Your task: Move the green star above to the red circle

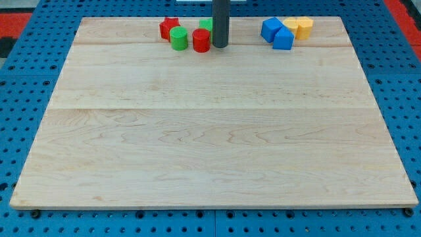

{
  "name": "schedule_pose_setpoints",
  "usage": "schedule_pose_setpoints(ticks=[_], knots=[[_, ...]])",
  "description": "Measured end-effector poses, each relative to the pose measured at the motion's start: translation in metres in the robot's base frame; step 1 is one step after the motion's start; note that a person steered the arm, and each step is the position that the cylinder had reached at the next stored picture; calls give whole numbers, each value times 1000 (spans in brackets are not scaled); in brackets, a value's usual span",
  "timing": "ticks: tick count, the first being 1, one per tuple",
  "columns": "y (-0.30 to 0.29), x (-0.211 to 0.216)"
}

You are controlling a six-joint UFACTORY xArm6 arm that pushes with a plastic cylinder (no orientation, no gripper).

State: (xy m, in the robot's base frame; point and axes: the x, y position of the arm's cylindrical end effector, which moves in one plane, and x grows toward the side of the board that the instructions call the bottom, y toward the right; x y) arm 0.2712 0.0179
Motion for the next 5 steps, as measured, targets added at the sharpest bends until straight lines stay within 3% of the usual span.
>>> schedule_pose_setpoints(ticks=[2, 4, 5], knots=[[-24, -15], [36, -22], [40, -47]])
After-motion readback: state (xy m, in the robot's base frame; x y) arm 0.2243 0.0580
